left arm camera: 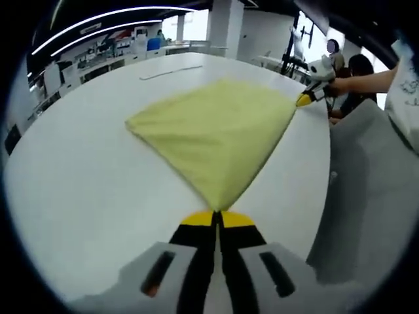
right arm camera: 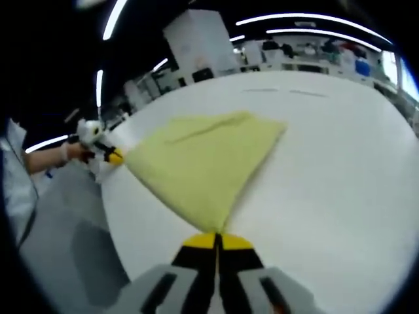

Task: Fold the garment on the visible template until the final outline fits inside the template.

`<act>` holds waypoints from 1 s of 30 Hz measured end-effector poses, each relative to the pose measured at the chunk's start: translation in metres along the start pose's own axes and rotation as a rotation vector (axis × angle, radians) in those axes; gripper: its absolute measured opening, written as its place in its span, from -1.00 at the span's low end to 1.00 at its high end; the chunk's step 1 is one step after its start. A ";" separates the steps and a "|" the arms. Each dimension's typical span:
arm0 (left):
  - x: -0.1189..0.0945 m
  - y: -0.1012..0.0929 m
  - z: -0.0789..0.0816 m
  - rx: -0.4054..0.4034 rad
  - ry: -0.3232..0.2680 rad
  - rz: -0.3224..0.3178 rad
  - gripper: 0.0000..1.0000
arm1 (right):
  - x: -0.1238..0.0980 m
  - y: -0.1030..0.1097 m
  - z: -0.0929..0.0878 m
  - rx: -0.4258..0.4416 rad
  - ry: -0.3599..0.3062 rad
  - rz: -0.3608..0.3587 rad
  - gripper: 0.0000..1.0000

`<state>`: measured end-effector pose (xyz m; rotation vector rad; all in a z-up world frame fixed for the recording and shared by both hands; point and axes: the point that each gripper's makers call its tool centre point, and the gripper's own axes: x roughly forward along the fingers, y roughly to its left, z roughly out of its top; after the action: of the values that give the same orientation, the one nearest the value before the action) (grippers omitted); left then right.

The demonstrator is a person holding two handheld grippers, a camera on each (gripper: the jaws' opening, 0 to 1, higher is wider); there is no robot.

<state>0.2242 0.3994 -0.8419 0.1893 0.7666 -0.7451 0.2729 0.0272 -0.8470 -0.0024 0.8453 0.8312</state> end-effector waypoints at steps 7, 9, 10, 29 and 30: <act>0.003 0.002 -0.001 0.006 -0.003 0.004 -1.00 | 0.001 -0.001 0.000 -0.002 -0.003 -0.005 -1.00; 0.004 0.004 -0.002 0.016 0.002 0.005 -1.00 | 0.002 0.000 0.000 -0.012 0.008 -0.009 -1.00; 0.004 0.004 -0.001 0.018 0.000 0.010 -1.00 | 0.002 0.000 0.000 -0.013 0.011 -0.011 -1.00; -0.010 0.009 0.025 -0.041 -0.137 0.096 -0.10 | -0.009 0.007 0.003 -0.019 -0.015 -0.034 -0.48; -0.014 0.010 0.027 -0.052 -0.156 0.093 0.07 | -0.012 0.008 0.005 -0.021 -0.026 -0.040 -0.37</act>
<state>0.2392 0.4034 -0.8141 0.1172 0.6244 -0.6427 0.2667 0.0263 -0.8335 -0.0267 0.8091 0.8015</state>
